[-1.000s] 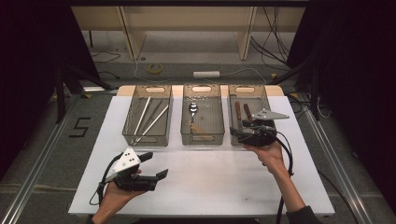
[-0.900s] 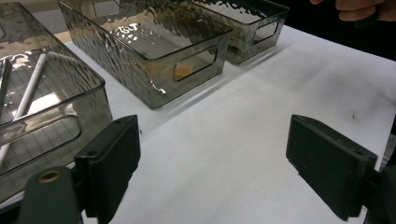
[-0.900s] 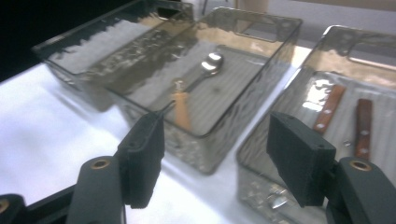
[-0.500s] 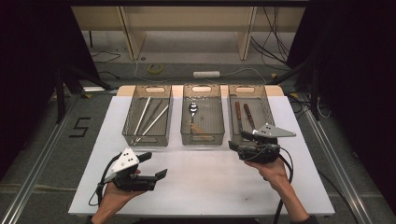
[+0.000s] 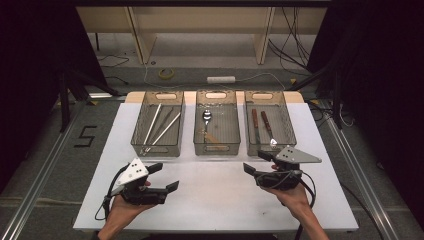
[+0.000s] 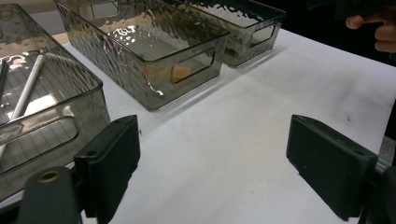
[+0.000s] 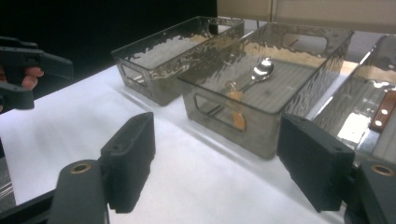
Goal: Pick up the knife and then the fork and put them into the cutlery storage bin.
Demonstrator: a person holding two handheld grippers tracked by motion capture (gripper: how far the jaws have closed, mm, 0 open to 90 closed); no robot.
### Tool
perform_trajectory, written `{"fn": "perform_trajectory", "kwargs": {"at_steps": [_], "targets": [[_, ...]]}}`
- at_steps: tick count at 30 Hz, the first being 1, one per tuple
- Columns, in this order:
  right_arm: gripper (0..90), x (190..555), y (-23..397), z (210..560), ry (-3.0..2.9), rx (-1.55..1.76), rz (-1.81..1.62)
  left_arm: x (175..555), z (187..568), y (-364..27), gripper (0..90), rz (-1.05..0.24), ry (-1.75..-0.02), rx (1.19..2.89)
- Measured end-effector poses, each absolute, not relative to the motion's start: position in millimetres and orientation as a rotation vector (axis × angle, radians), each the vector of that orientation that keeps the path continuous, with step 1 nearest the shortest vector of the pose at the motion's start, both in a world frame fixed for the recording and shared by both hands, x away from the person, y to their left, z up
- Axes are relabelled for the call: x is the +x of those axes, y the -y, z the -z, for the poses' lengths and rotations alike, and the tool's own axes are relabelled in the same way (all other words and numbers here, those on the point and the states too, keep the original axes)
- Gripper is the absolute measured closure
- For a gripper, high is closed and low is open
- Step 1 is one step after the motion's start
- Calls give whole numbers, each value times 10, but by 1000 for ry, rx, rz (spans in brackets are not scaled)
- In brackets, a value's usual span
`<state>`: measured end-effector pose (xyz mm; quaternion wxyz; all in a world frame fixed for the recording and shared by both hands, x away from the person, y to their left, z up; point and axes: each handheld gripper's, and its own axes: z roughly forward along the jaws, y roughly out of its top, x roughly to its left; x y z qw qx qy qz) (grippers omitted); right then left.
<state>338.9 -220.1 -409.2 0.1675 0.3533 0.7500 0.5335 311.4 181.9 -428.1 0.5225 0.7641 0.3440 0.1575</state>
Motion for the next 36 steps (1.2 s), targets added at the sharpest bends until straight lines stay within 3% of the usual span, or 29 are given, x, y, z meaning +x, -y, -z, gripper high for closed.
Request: {"fn": "perform_trajectory", "kwargs": {"at_steps": [9, 36], "targets": [[226, 3232, 2280, 4216, -2131, 1023, -1503, 3119, 4280, -1825, 170, -366, -823, 1823], [209, 3076, 2392, 4341, -2131, 1071, -1466, 3123, 4276, -1853, 170, -350, -830, 1793]]}}
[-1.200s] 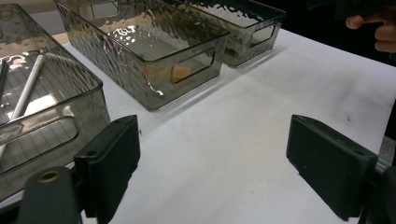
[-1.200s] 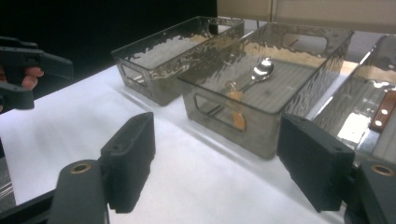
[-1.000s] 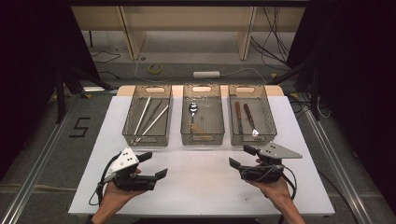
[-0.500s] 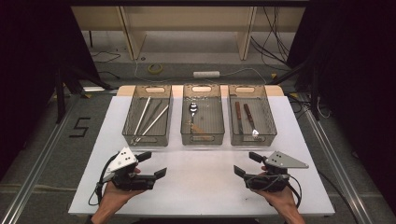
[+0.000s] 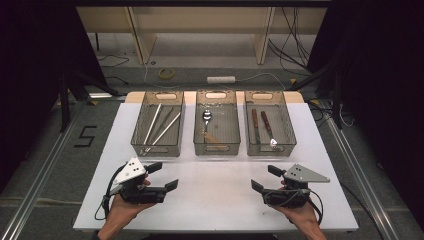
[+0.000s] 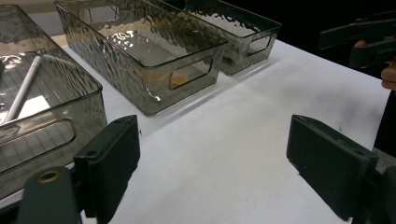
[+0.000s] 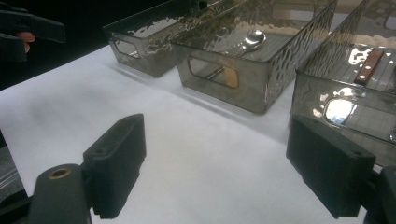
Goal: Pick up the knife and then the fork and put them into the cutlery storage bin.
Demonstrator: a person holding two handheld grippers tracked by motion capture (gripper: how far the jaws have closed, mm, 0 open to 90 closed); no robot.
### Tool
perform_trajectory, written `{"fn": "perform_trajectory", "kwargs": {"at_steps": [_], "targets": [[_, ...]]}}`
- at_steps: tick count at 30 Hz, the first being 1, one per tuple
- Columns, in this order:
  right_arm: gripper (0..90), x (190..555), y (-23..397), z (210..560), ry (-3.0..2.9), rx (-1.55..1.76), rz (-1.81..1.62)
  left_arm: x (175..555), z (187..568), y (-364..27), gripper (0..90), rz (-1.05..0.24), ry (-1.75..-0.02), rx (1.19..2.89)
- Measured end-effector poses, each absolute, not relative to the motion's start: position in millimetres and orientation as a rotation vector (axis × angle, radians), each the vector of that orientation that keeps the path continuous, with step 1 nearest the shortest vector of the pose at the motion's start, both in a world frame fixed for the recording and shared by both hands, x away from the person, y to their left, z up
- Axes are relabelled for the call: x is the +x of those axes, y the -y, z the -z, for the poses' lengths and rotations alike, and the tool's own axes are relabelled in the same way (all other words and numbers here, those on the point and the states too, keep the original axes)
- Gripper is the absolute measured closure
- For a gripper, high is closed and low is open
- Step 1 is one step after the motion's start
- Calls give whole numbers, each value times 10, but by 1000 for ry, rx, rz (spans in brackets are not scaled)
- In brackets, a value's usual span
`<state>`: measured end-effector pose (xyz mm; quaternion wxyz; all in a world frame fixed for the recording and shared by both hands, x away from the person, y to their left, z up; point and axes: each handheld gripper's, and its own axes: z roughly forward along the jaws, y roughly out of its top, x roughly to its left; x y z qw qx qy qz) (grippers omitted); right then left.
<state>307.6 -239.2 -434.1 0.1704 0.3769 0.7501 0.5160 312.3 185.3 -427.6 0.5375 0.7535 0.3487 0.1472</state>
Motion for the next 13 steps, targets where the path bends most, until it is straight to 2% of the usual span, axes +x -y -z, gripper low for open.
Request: {"fn": "perform_trajectory", "kwargs": {"at_steps": [13], "targets": [[208, 3095, 2406, 4347, -2132, 1090, -1472, 3126, 4277, -1852, 169, -347, -831, 1796]]}}
